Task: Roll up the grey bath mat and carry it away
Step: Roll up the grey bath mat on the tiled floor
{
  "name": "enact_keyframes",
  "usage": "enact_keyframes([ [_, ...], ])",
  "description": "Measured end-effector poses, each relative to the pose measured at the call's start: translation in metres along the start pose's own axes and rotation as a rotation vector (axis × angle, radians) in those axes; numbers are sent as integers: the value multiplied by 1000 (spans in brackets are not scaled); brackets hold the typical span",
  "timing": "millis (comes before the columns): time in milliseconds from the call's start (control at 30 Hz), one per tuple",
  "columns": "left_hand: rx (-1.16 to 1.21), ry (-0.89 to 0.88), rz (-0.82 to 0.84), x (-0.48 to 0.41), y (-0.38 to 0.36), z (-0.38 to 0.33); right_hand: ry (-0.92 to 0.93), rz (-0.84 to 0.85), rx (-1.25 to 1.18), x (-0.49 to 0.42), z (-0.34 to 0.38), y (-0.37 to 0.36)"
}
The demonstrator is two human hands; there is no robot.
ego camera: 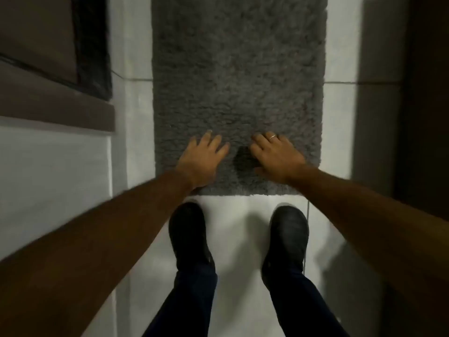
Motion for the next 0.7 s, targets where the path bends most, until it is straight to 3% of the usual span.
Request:
enact_keyframes([
  [67, -60, 4, -10, -16, -30, -6, -12, 12, 43, -18, 9, -33],
  [167, -189, 9, 112, -33, -92, -21, -1, 85, 82, -30, 28, -92],
  [267, -172, 36, 31, -39, -101, -27, -39, 85, 116, -31, 32, -107],
  [467, -183, 78, 42, -41, -100, -30, -81, 150, 178, -31, 30, -113],
  [600, 142, -7, 22, -46, -66, -20, -79, 158, 75, -28, 26, -97],
  [700, 379, 3, -36, -48, -29, 18, -136, -21, -96, -30, 0, -69],
])
Point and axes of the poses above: each hand's wrist, its own x-axis away from the middle knuckle, its own y-axis out of the back of the hand, z = x × y, the point moved 6 cm from there along -x, towards the middle knuckle, and after that the axes turned 15 degrees about z, right-handed, at the moved point
